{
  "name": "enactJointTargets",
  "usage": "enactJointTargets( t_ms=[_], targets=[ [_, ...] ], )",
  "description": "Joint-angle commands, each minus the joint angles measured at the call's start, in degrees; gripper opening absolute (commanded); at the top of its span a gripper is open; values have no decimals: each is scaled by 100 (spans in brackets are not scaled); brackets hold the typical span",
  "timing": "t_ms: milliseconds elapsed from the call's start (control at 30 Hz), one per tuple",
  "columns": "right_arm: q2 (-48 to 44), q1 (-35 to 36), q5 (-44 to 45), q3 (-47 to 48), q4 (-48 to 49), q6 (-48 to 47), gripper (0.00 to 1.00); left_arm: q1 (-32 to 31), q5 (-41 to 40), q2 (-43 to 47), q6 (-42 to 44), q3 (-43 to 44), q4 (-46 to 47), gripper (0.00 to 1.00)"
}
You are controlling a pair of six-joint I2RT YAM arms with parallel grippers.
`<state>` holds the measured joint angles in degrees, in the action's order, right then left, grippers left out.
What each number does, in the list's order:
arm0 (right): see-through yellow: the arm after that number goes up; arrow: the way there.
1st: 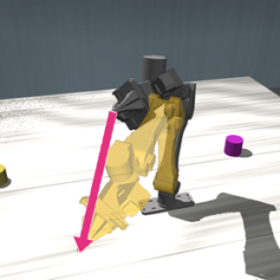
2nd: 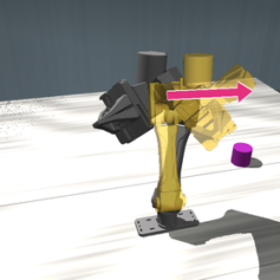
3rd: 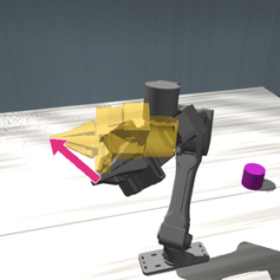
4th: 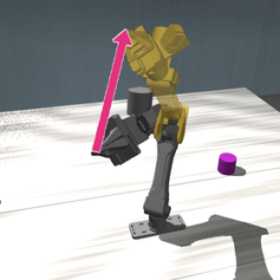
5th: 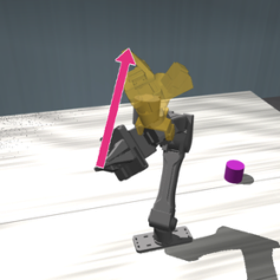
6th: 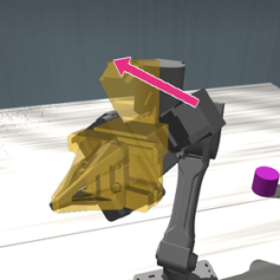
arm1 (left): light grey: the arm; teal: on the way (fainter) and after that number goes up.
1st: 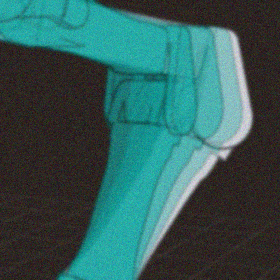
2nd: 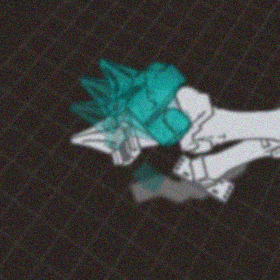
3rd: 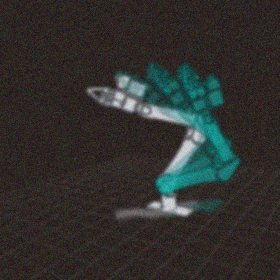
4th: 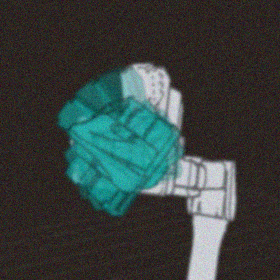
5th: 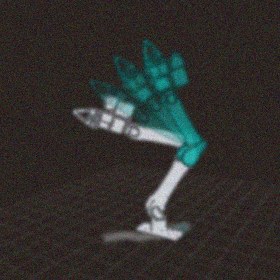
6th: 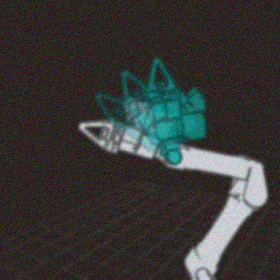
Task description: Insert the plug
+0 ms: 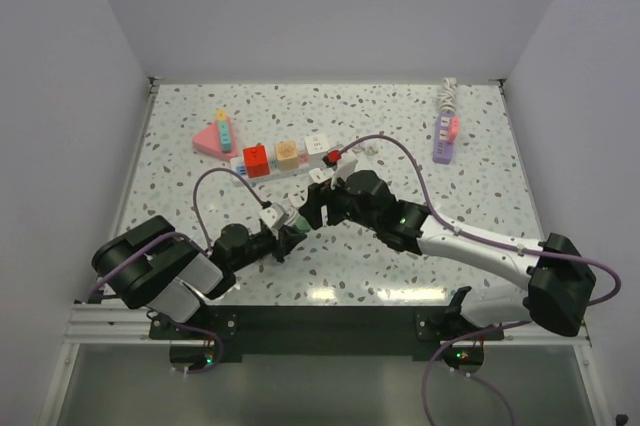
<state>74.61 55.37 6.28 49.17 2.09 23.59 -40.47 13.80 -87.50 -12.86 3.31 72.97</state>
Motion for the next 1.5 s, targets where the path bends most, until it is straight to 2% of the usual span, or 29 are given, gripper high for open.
enactJointTargets(
  t_ms=[0, 367, 1100, 1267, 1367, 1467],
  targets=[
    [-8, -158, -574, 137, -191, 391, 74, 39, 88, 303, 460, -76, 3566, 0],
    [475, -273, -1305, 260, -156, 638, 72, 13, 202, 928, 618, -208, 3549, 0],
    [282, -475, -1393, 119, 433, 919, 65, -128, 96, 998, 908, -322, 3566, 0],
    [352, -493, -1525, 119, 503, 936, 54, -154, 61, 990, 970, -322, 3549, 0],
    [370, -492, -1656, 146, 477, 910, 44, -163, 26, 998, 987, -322, 3566, 0],
    [397, -484, -1727, 120, 477, 884, 28, -172, -26, 998, 1014, -322, 3540, 0]
  ],
)
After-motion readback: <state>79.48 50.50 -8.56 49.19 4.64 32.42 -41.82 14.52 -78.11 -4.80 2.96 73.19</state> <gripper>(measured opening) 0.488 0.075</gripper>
